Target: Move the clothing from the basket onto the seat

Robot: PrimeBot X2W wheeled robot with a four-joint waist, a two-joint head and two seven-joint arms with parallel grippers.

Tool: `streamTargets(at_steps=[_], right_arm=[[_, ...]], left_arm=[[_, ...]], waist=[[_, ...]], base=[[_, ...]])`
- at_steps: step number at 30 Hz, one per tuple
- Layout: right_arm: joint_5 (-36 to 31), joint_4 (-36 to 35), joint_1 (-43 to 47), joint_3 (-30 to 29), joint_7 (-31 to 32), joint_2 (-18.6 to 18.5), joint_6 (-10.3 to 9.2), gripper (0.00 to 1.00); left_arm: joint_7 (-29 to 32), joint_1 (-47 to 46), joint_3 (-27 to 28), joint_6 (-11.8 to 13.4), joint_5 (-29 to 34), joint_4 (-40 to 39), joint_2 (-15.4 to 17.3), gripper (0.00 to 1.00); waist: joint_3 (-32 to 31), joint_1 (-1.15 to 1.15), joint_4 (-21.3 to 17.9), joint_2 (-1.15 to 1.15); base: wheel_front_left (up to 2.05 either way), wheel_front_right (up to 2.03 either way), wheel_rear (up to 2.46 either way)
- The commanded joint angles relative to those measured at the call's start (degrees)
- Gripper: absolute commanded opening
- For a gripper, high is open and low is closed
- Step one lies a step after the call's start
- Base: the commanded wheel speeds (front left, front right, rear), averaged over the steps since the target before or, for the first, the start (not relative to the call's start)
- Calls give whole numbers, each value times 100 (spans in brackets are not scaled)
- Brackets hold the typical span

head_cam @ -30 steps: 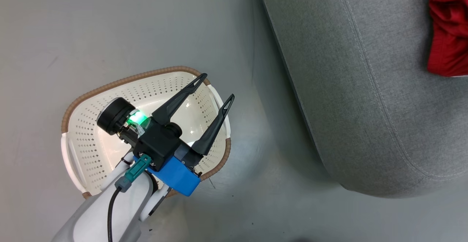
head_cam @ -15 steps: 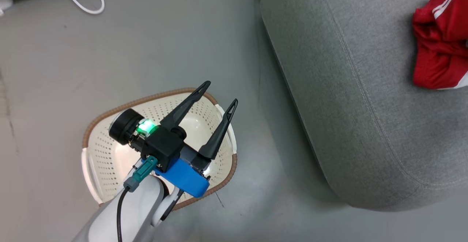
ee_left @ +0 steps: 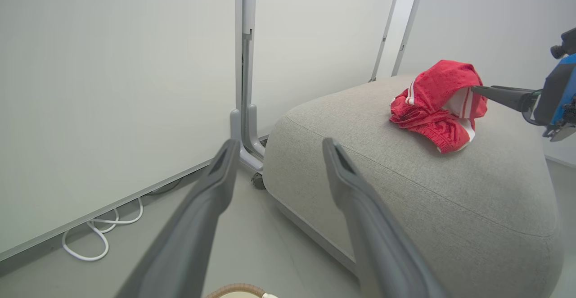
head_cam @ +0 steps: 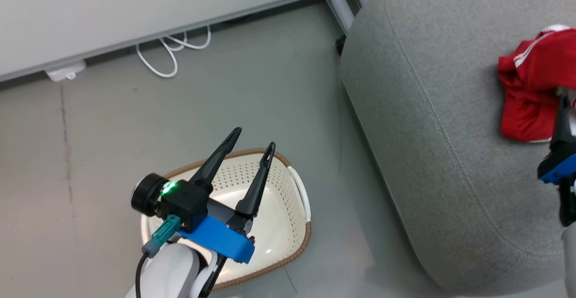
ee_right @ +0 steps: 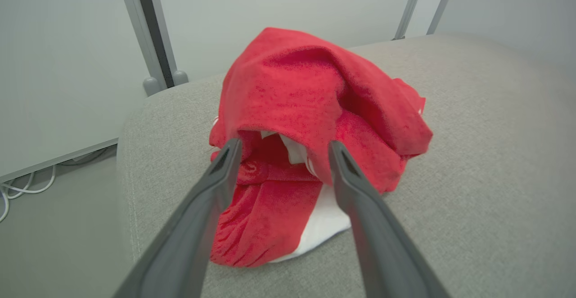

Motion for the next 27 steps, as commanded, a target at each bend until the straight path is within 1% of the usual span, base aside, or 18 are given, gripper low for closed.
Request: streamTargets(at_steps=[1,5,12,21,27], right_arm=[[42,-119,176,55,-19,60,1,100],[199,-645,663,277,-19,254,1,100],[334,-1648,1522,838,-4,627,1,100],[374,-2933,2502,1361,352,1044,1,100],[400,-3462,2970,1662,530,1211,1,100]], left_arm=[[-26,120,88,-21,33,18,-18,100],[-25,433,402,-45,45,53,-125,100],[-26,927,967,-74,148,127,-278,100],[-25,1337,1691,-101,308,175,-517,100],[-26,1528,2094,-116,403,285,-573,100]], waist=[[-225,1,146,-1],[-494,1,278,-1],[-857,1,467,-1],[-1136,1,806,-1],[-1285,1,979,-1]], base=[[0,0,0],[0,0,0],[0,0,0],[0,0,0],[0,0,0]])
